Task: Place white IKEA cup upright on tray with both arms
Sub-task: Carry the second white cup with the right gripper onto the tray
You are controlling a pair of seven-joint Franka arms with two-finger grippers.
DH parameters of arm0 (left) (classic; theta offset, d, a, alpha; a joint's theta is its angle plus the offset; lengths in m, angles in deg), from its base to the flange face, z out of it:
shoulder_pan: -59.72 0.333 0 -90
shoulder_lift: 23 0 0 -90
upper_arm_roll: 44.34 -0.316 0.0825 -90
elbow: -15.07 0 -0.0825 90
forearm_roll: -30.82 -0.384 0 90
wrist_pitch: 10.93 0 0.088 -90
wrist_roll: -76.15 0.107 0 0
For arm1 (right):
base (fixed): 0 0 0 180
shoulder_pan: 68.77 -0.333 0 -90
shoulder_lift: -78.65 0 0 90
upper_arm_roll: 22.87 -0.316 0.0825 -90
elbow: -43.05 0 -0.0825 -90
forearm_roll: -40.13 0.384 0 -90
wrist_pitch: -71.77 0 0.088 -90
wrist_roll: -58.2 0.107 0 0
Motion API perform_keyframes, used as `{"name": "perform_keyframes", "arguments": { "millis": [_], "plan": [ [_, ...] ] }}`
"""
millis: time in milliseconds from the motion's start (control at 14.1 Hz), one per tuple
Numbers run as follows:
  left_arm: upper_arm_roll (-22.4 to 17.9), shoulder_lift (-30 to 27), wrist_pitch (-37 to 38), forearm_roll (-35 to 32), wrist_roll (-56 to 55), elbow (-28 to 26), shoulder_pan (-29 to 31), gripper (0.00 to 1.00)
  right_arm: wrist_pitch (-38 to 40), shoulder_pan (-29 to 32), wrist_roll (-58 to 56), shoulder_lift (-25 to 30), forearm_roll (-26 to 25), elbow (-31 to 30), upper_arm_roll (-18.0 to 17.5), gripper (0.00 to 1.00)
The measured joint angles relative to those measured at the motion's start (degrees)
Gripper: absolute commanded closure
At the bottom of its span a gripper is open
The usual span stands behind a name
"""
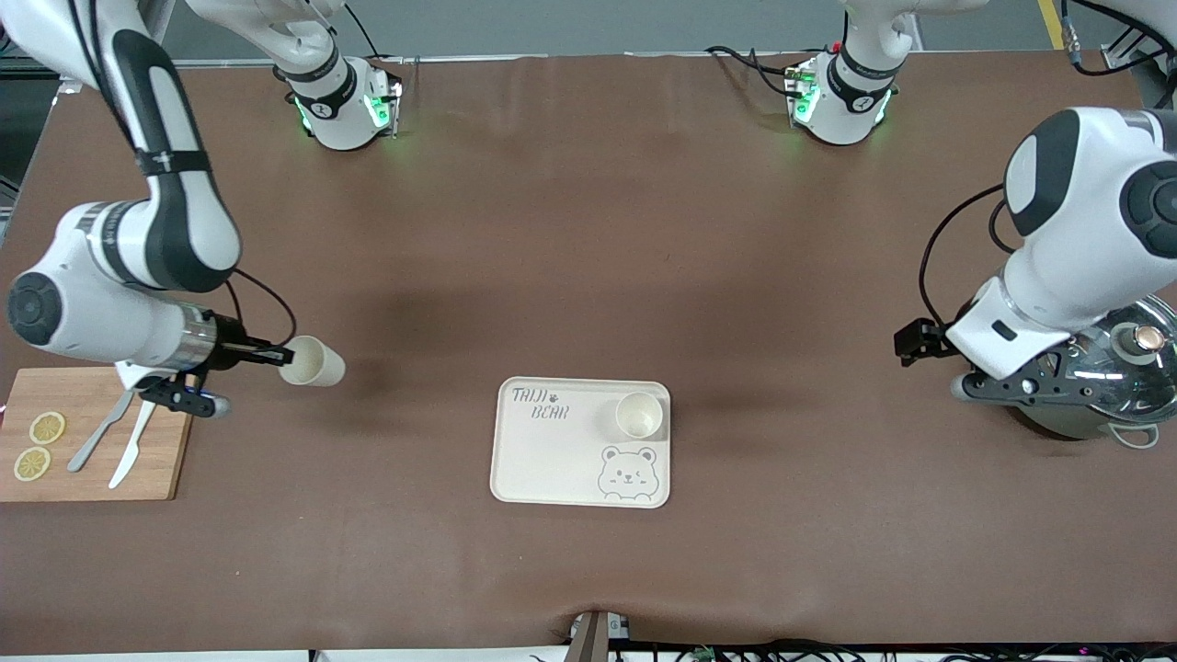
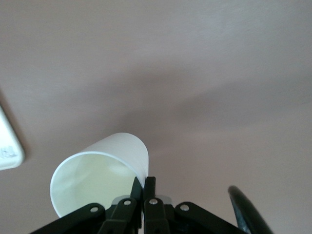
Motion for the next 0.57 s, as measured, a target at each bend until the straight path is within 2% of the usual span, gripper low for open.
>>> {"name": "perform_keyframes", "arguments": {
  "millis": [354,567],
  "plan": [
    [0.01,-7.26,-2.77,1.95,0.0,-8.79,0.07,0.0,-0.61,-6.5,15.76,-0.78,0.12,3.11,-0.12,1.0],
    [0.01,-11.37,-3.33,4.24,0.0,-13.68,0.23,0.0,-1.65,-10.1,26.06,-3.79,0.19,7.41,-0.17,1.0]
  ]
}}
